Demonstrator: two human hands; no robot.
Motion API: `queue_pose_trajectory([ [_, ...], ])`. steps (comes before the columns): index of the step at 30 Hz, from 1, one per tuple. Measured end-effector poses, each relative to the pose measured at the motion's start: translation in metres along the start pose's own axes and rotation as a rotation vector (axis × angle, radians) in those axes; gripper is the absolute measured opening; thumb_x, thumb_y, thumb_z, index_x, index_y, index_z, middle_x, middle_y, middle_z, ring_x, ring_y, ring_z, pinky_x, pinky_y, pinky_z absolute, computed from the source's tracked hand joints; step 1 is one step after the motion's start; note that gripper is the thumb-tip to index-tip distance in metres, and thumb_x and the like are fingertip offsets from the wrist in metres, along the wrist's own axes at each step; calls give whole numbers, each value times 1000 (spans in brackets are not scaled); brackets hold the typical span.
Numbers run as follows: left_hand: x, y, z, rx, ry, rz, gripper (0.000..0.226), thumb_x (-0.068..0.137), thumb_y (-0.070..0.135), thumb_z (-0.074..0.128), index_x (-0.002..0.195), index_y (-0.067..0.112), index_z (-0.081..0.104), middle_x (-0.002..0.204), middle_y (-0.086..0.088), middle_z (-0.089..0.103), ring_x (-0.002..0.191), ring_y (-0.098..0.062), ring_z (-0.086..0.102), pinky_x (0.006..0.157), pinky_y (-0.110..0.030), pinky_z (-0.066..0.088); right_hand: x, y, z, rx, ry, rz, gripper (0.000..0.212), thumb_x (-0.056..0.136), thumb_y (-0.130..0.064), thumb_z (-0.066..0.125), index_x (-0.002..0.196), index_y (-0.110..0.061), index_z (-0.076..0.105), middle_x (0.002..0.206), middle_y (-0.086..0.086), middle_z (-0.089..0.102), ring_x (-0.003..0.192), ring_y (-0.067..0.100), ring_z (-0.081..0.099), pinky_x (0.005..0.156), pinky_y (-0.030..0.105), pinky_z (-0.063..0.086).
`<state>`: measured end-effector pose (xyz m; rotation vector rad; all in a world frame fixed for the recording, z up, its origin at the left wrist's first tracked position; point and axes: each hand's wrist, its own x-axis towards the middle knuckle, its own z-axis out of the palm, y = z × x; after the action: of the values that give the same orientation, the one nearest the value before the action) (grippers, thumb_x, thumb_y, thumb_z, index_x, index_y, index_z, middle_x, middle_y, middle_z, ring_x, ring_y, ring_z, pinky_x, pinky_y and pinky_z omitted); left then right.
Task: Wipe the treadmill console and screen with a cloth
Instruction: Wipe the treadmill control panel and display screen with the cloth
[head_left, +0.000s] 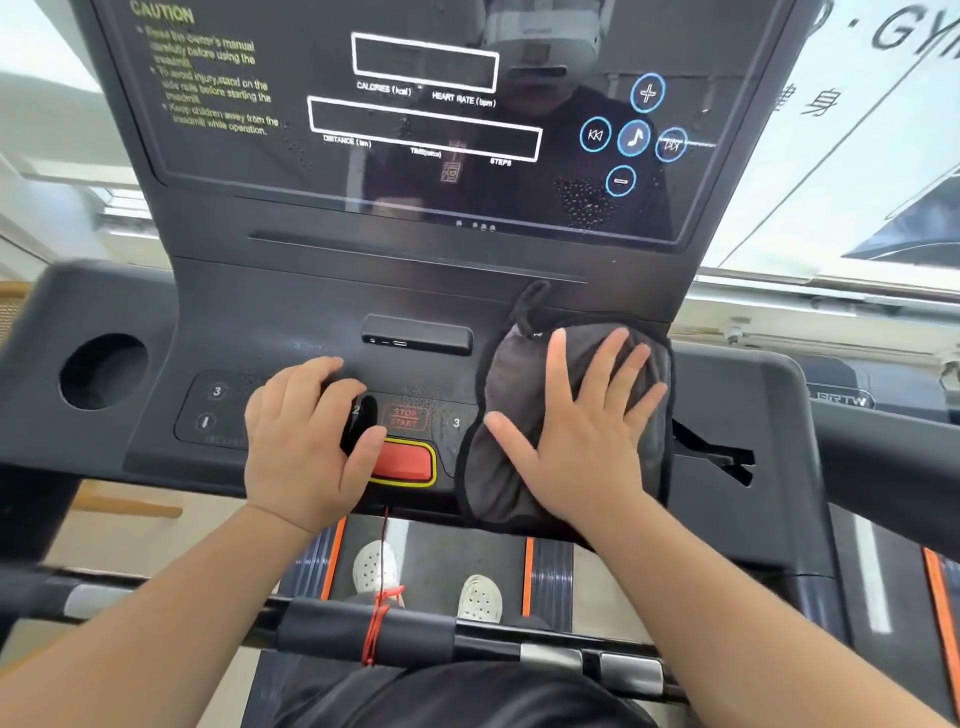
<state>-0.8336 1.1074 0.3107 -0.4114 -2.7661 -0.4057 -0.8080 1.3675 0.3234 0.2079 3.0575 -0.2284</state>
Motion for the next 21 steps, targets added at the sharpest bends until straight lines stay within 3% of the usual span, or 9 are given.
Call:
queue_pose_trajectory([
  [4, 0, 0, -1, 0, -21, -21, 66, 98, 57, 26, 106, 7, 67, 124, -18, 61, 114, -41, 54, 96, -49, 36, 20, -7, -3, -70, 11, -95, 113, 82, -92, 26, 164, -21, -3, 164, 36, -14, 150, 59, -14, 116, 77, -3],
  [8, 0, 2, -2, 5, -5, -22, 53, 95, 49, 38, 105, 6, 68, 124, -19, 62, 113, -42, 55, 95, -48, 35, 4, 0, -5, -150, -58, -424, 95, 91, -81, 26, 164, -23, 8, 171, 21, 0, 156, 47, -7, 120, 73, 4],
  [11, 1, 3, -3, 1, -3, -31, 51, 94, 47, 40, 105, 6, 68, 124, -19, 62, 113, -43, 56, 95, -49, 36, -17, 18, -1, -157, -109, -561, 92, 94, -77, 29, 164, -25, 0, 172, 17, 5, 158, 42, -3, 123, 68, 4],
  [15, 0, 2, -3, -12, -6, -32, 49, 92, 45, 43, 107, 6, 66, 124, -18, 62, 113, -42, 55, 96, -49, 36, -25, 46, -3, -170, -87, -501, 97, 89, -83, 32, 164, -31, -3, 171, 24, 3, 156, 49, -3, 119, 75, 12],
  [21, 1, 2, -3, -32, -13, -28, 55, 94, 48, 37, 114, 4, 63, 125, -18, 62, 114, -41, 56, 98, -49, 36, 9, 31, -12, -146, -36, -214, 115, 76, -99, 16, 164, -26, -2, 165, 35, -12, 150, 57, -17, 118, 76, -4],
])
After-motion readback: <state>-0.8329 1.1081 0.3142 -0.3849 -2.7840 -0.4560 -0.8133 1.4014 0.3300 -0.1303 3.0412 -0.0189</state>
